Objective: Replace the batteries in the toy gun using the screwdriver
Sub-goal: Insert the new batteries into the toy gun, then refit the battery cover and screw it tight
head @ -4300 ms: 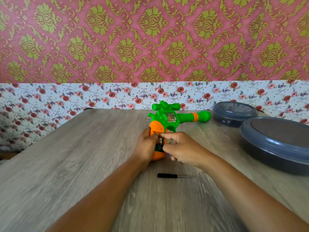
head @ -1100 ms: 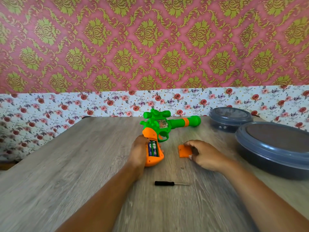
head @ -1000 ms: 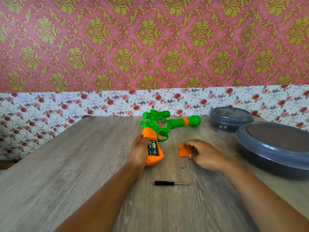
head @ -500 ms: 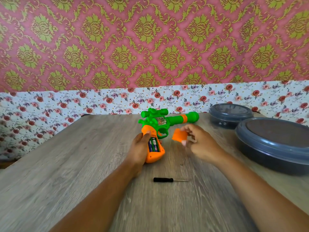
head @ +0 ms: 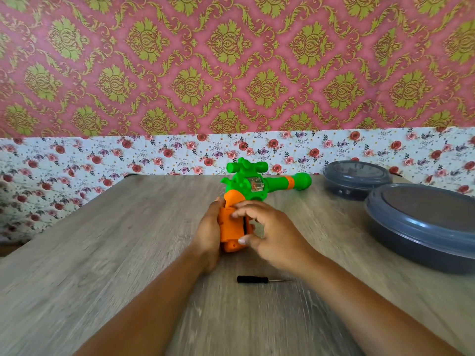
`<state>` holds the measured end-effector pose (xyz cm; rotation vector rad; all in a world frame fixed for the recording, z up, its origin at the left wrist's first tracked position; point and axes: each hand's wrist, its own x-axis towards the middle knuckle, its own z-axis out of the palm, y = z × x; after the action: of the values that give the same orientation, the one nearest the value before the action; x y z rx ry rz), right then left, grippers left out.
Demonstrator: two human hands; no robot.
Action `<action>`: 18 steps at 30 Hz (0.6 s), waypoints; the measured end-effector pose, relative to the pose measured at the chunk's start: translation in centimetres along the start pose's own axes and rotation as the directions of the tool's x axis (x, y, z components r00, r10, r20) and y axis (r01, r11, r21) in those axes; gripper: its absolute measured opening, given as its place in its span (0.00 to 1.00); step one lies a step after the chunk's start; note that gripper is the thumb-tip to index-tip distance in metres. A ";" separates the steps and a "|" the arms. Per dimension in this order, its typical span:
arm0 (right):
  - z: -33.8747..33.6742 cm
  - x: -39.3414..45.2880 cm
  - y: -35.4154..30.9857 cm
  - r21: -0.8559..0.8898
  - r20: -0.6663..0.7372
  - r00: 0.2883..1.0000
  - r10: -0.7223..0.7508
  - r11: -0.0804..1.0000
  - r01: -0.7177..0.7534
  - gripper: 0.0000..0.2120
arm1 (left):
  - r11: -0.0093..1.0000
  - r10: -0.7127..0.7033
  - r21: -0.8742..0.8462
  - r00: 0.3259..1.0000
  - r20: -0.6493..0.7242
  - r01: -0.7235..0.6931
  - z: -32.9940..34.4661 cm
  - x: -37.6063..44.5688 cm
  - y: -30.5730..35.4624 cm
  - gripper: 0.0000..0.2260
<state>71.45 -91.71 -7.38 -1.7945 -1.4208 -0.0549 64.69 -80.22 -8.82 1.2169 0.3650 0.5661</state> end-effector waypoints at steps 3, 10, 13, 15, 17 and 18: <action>0.1 -0.1 -0.2 -0.023 -0.026 1.000 0.004 1.000 -0.004 0.20 | 1.000 0.008 -0.011 1.000 -0.015 -0.008 -0.2 0.2 -0.2 0.17; 0.2 0.0 0.0 -0.073 -0.091 0.996 0.012 0.997 -0.018 0.20 | 1.000 -0.012 -0.017 1.000 0.011 0.012 -0.1 0.1 -0.1 0.16; 0.0 -0.2 0.4 -0.147 -0.082 0.997 -0.004 0.989 -0.008 0.19 | 0.999 -0.017 -0.037 0.999 0.027 0.018 -0.1 0.2 -0.1 0.16; -0.1 -0.3 0.5 -0.174 -0.071 0.997 -0.013 0.985 0.000 0.18 | 0.999 -0.022 -0.048 0.998 0.055 0.025 -0.1 0.2 0.0 0.16; -0.1 -0.3 0.6 -0.191 -0.058 0.998 -0.014 0.982 0.003 0.17 | 0.998 -0.035 -0.053 0.996 0.080 0.040 -0.2 0.1 0.1 0.15; -0.2 -0.2 0.5 -0.196 -0.050 0.999 -0.012 0.981 0.002 0.17 | 0.998 -0.034 -0.052 0.995 0.092 0.039 -0.3 0.1 0.2 0.15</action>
<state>71.87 -92.02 -7.68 -1.9329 -1.4268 -0.2508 64.58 -79.91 -8.74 1.1778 0.2927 0.4844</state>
